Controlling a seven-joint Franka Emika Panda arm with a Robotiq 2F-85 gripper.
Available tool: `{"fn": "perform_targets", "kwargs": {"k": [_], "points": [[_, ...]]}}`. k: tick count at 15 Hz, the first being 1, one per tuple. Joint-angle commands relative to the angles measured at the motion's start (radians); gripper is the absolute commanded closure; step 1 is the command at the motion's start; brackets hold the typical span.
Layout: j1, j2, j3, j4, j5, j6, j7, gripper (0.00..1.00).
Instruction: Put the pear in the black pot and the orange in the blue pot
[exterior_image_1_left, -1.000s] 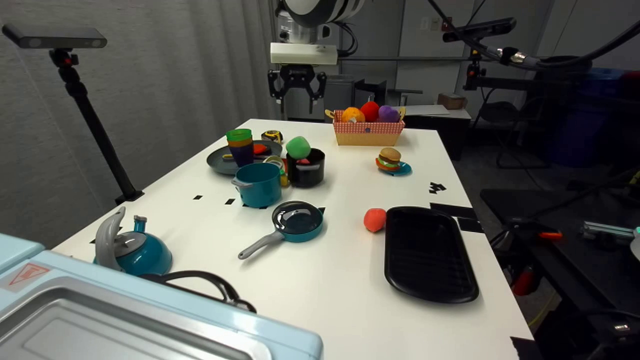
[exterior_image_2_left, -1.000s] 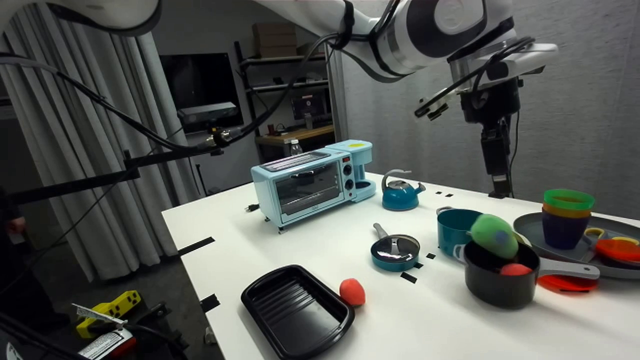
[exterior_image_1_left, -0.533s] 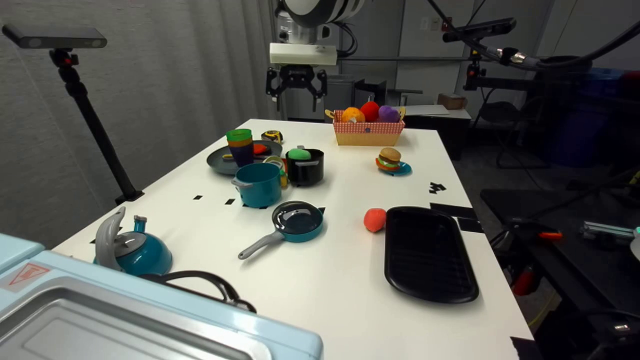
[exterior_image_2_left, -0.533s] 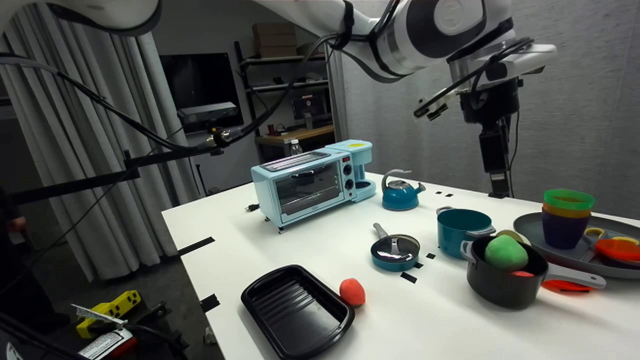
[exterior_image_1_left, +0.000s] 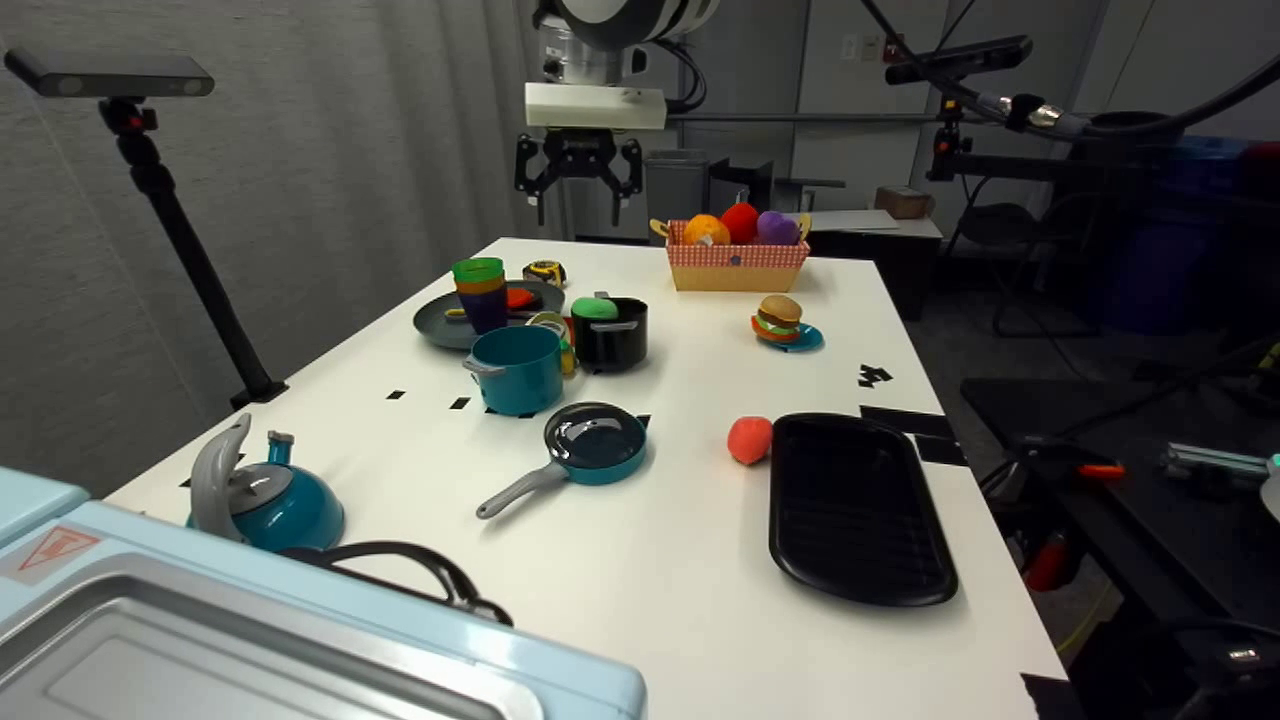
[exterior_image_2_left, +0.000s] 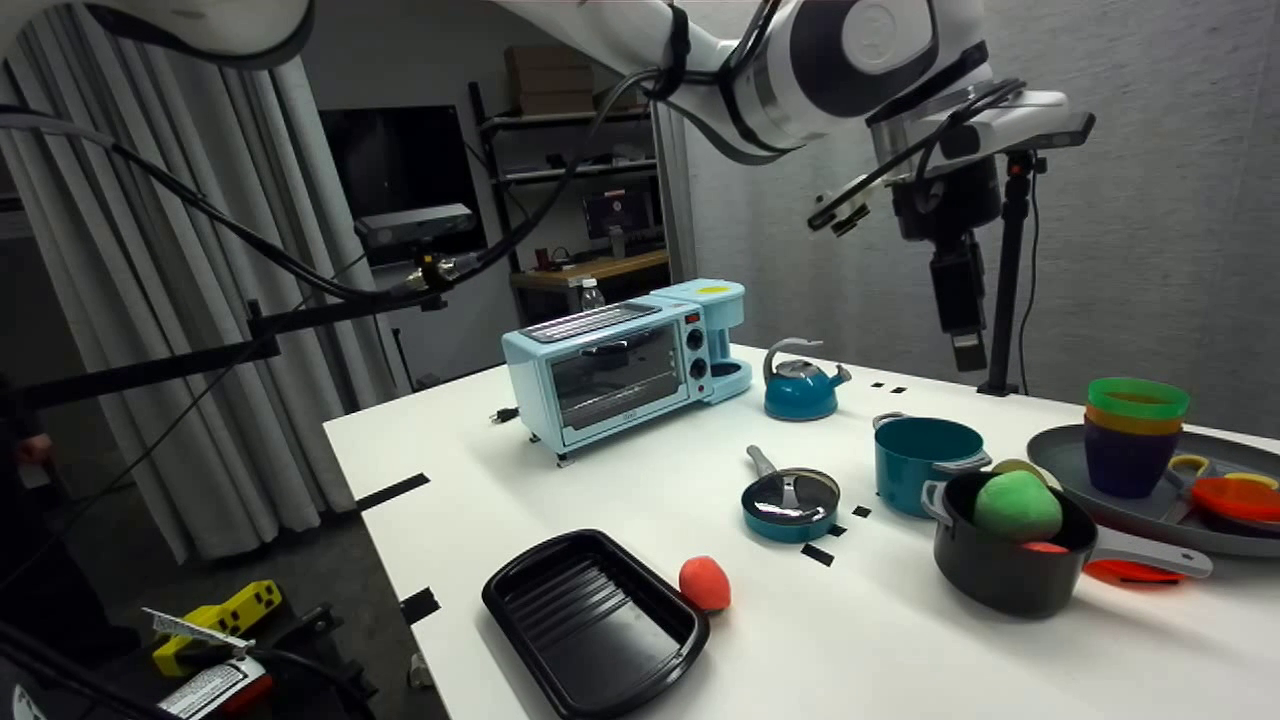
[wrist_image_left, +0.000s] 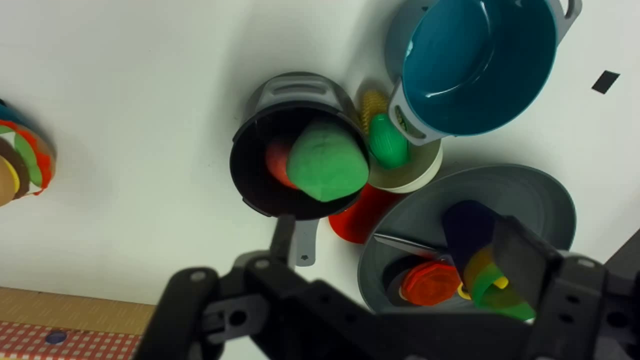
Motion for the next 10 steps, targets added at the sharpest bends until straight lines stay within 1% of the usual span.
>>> {"fn": "perform_targets", "kwargs": {"k": [1, 5, 10], "points": [[0.041, -0.087, 0.002, -0.114, -0.050, 0.054, -0.039, 0.00], [0.103, -0.186, -0.010, -0.254, -0.151, 0.091, -0.054, 0.00], [0.144, -0.315, 0.008, -0.426, -0.238, 0.089, -0.124, 0.00]]}}
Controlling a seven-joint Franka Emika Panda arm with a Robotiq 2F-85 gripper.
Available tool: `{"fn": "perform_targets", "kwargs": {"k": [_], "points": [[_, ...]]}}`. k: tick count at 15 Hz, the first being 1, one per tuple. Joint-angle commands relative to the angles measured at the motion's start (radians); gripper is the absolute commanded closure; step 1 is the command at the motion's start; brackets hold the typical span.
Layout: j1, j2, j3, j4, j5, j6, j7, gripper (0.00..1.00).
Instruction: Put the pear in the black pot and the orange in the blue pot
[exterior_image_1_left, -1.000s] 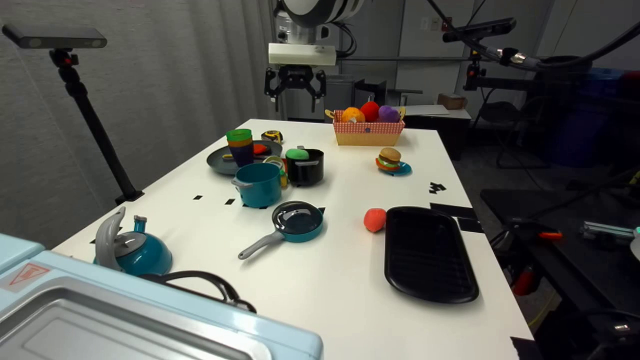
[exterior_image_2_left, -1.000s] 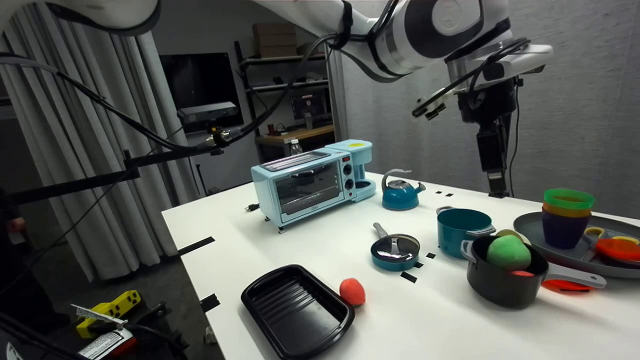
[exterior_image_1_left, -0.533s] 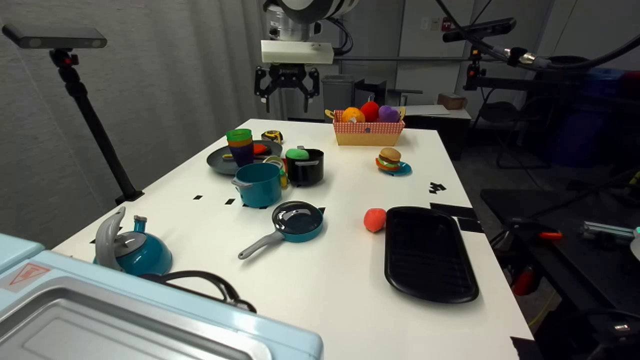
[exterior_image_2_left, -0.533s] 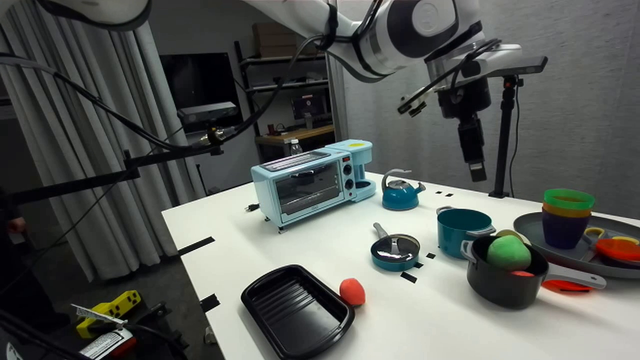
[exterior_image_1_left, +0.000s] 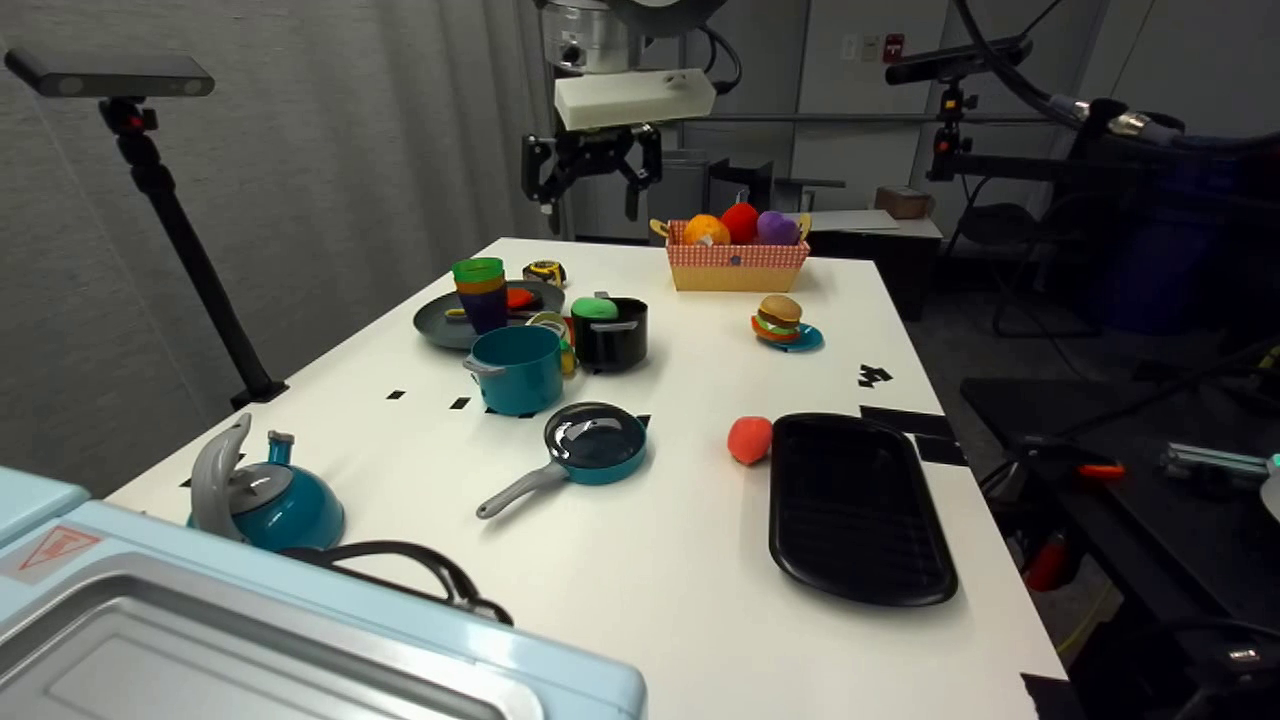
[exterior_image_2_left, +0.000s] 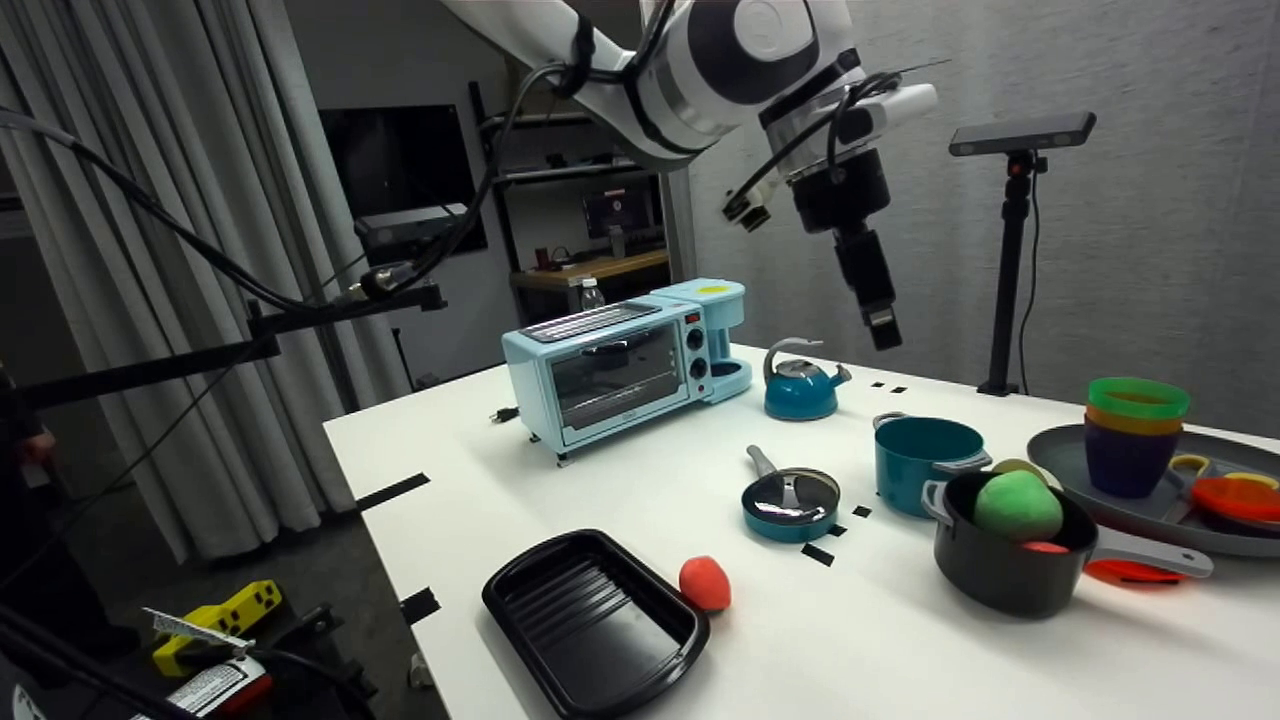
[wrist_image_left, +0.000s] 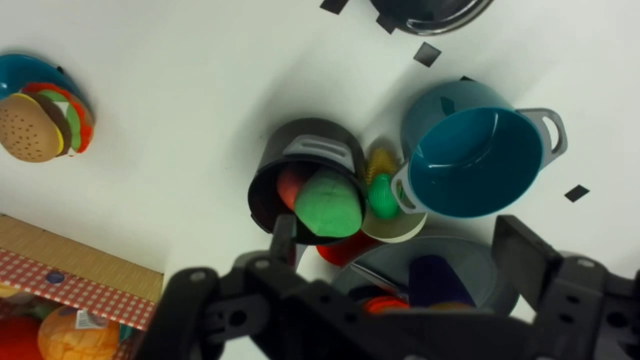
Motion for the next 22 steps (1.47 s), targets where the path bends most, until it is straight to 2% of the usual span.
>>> {"fn": "perform_targets", "kwargs": {"k": [1, 6, 12, 17, 22], "points": [[0.029, -0.146, 0.011, -0.186, -0.070, 0.021, -0.081, 0.00], [0.047, -0.279, 0.038, -0.361, -0.128, 0.027, -0.159, 0.00], [0.028, -0.384, 0.074, -0.539, -0.114, 0.042, -0.171, 0.00], [0.019, -0.376, 0.097, -0.615, -0.046, 0.093, -0.187, 0.00], [0.020, -0.297, 0.113, -0.628, 0.006, 0.179, -0.202, 0.00]]}}
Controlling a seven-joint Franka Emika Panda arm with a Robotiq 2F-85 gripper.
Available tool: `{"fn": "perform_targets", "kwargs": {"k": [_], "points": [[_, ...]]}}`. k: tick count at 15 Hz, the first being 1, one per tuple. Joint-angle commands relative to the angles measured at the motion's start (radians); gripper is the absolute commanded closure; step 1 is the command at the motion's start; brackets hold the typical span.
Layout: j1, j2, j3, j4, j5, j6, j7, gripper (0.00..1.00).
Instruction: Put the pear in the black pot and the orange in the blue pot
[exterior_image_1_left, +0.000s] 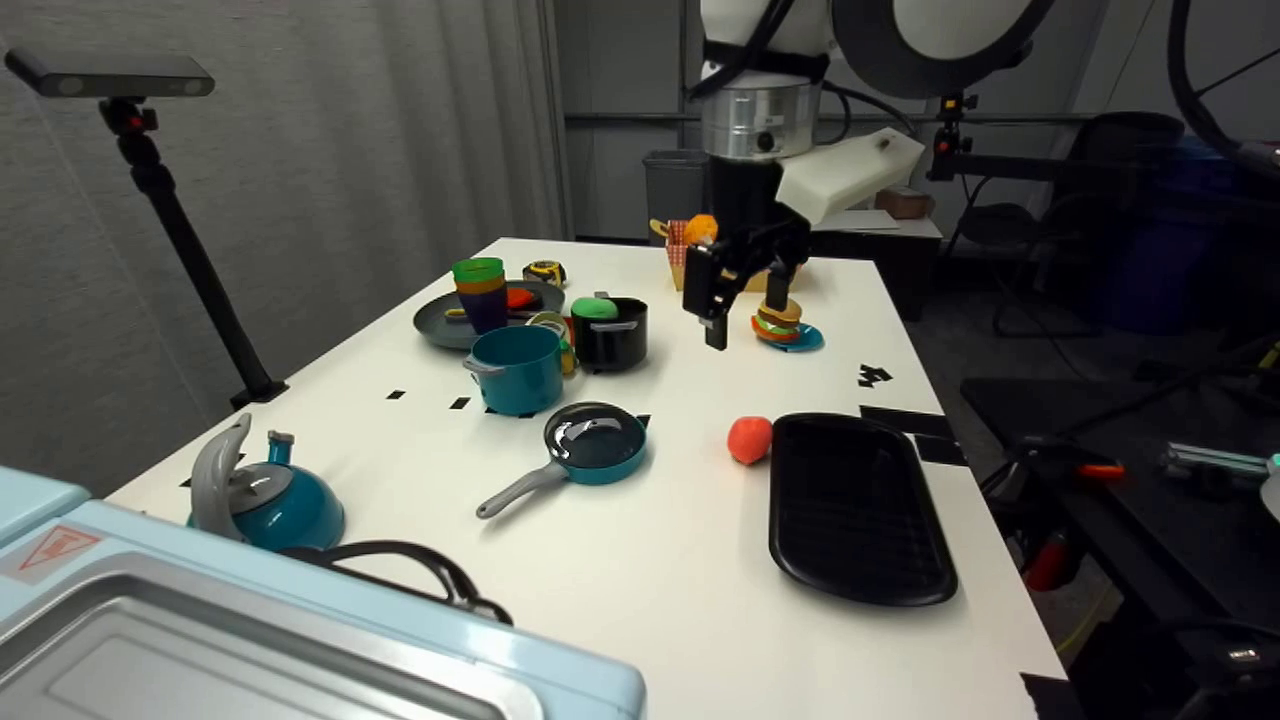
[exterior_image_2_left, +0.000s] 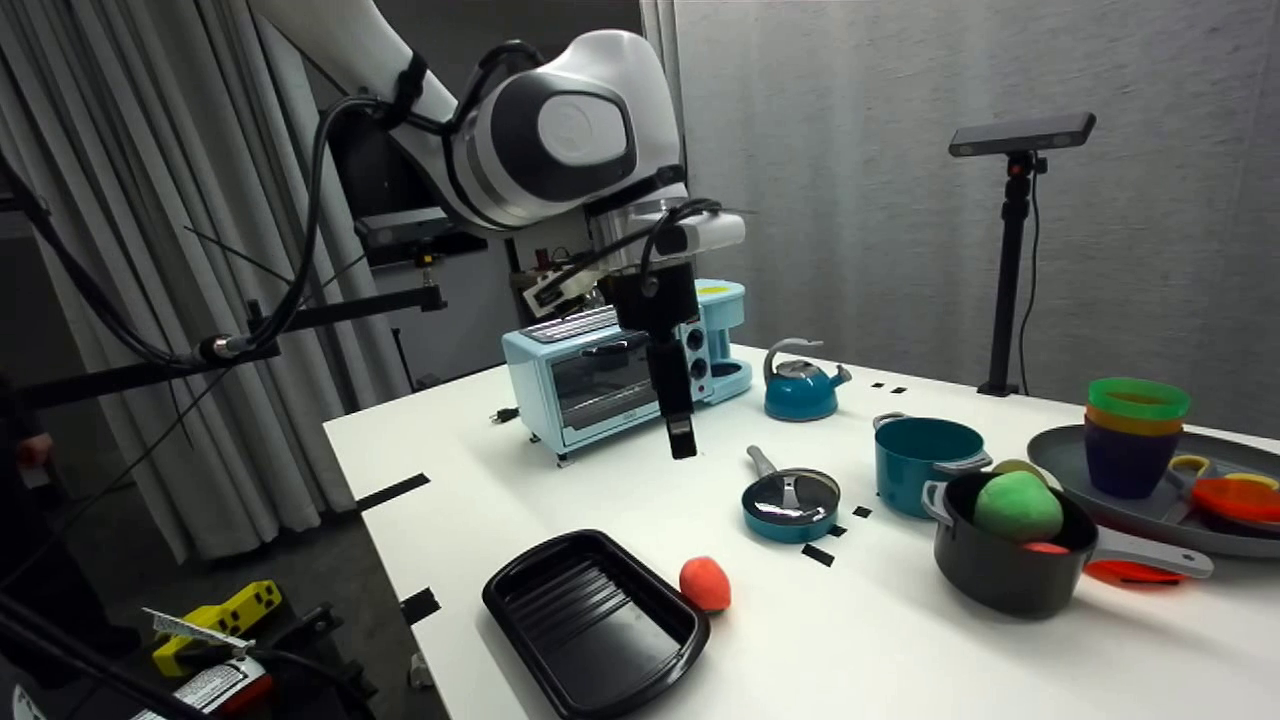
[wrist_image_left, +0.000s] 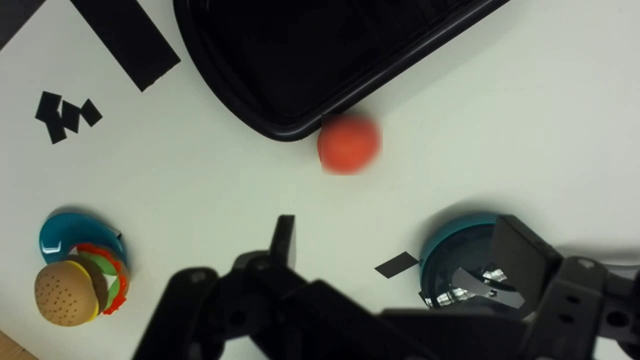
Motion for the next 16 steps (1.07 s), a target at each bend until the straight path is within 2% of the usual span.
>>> {"fn": "perform_targets", "kwargs": {"k": [1, 8, 16], "points": [[-0.020, 0.055, 0.014, -0.001, 0.044, 0.076, -0.050, 0.00], [-0.032, 0.212, -0.003, 0.058, 0.077, 0.151, -0.112, 0.00], [-0.032, 0.330, -0.014, 0.119, 0.115, 0.139, -0.183, 0.00]]}}
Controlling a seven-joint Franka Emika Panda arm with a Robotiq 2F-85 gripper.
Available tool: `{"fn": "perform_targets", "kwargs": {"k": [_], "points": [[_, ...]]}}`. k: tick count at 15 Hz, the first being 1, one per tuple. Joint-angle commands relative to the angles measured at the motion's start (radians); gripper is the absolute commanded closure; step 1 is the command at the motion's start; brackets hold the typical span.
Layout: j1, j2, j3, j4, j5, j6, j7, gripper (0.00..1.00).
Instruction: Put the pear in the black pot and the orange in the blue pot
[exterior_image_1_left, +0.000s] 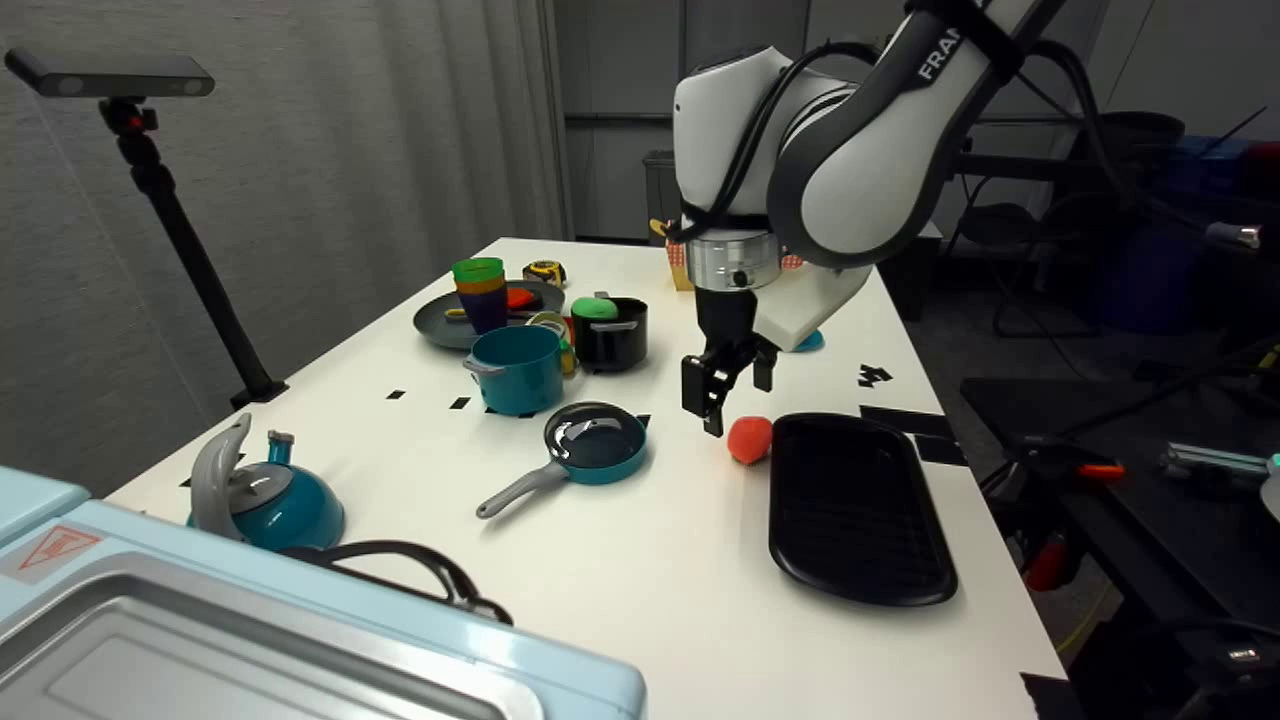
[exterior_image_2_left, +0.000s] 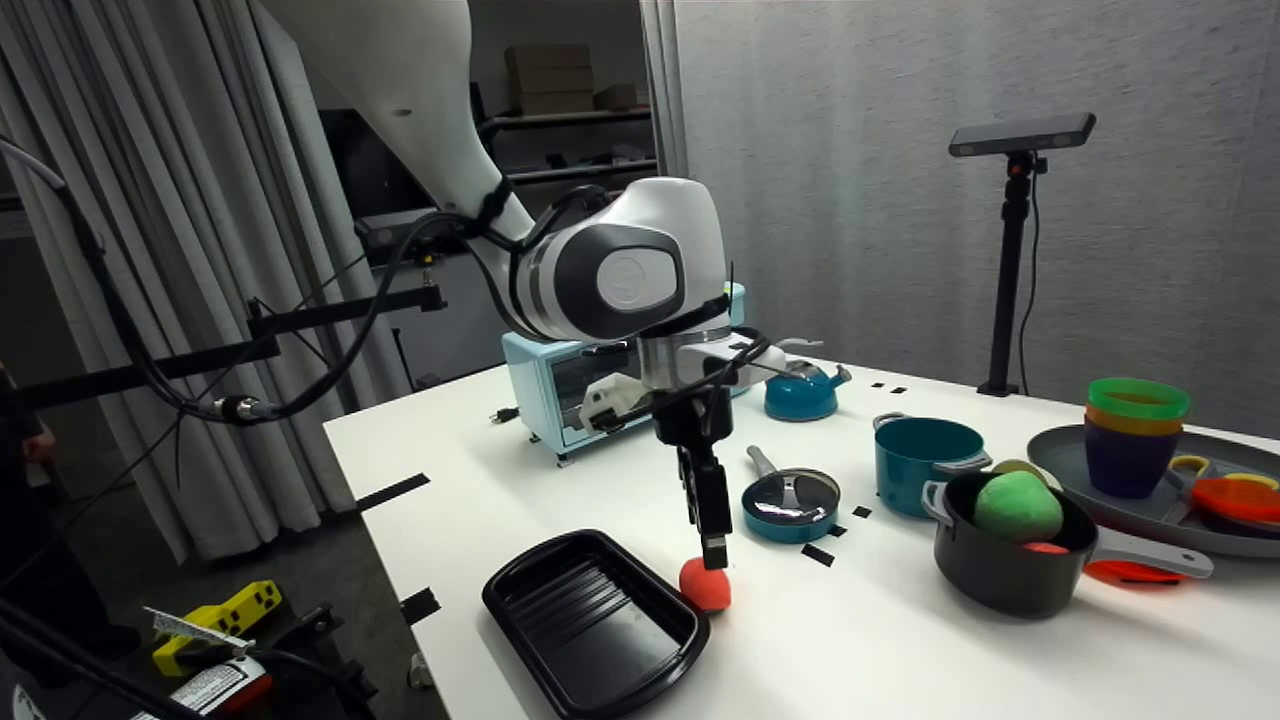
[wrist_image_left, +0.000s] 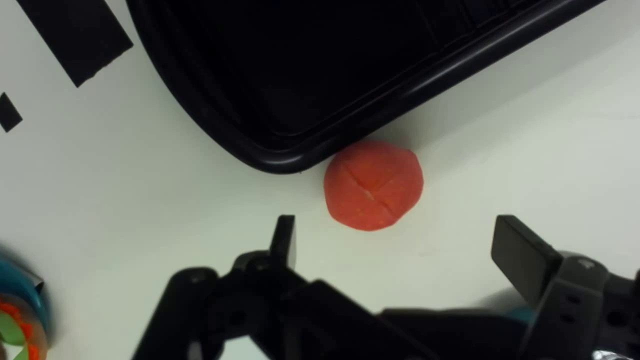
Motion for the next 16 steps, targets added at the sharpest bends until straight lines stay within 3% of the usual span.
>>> {"fn": "perform_targets", "kwargs": {"k": [1, 12, 13, 15, 16], "points": [[-0.010, 0.054, -0.006, 0.048, 0.044, 0.005, -0.059, 0.00], [-0.006, 0.122, -0.003, 0.078, 0.087, 0.002, -0.087, 0.00], [-0.006, 0.125, -0.004, 0.080, 0.087, 0.002, -0.086, 0.07], [-0.004, 0.131, -0.005, 0.084, 0.087, 0.001, -0.084, 0.31], [-0.003, 0.134, -0.007, 0.085, 0.085, -0.001, -0.082, 0.33]]}}
